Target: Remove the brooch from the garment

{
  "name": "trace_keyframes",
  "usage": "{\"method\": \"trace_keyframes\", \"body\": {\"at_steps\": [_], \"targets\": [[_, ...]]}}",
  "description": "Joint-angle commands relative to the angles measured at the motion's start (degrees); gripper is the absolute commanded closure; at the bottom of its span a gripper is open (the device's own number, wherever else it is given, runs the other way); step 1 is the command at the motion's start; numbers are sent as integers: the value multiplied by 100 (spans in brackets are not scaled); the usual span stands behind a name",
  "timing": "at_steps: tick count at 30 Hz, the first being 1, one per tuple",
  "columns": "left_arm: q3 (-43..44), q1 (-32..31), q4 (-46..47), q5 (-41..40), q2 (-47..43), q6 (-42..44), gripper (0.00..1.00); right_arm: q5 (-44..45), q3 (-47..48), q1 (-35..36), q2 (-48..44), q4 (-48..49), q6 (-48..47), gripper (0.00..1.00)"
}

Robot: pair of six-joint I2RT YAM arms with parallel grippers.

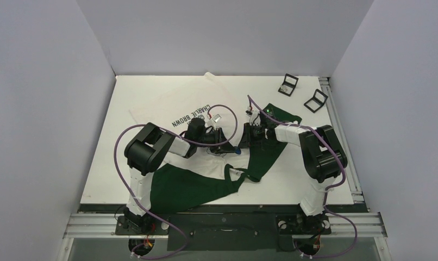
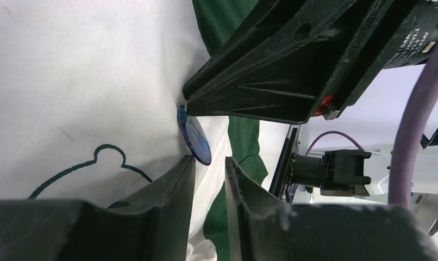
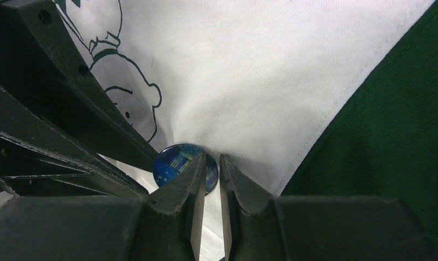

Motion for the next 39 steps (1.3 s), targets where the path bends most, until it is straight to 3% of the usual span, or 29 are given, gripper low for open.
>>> {"method": "trace_keyframes", "body": {"at_steps": [1, 9, 16, 25, 32, 39], "targets": [[31, -18, 385, 124, -182, -95, 82, 65, -130, 49, -323, 42, -329, 84], [30, 33, 562, 165, -47, -494, 100, 671, -608, 49, -1333, -21, -1278, 66], [80, 74, 961, 289, 92, -927, 100, 906, -811, 188, -1768, -34, -1727, 49], [171, 71, 1091, 373, 278, -1122, 99, 1289, -386, 777, -1428, -251, -1835, 47], [260, 91, 1385, 481, 491, -1417, 82, 1578, -104, 914, -1120, -388, -2056, 46], [250, 92, 1776, 493, 580, -1690, 78, 1769, -21, 963, -968, -390, -2046, 53]]}}
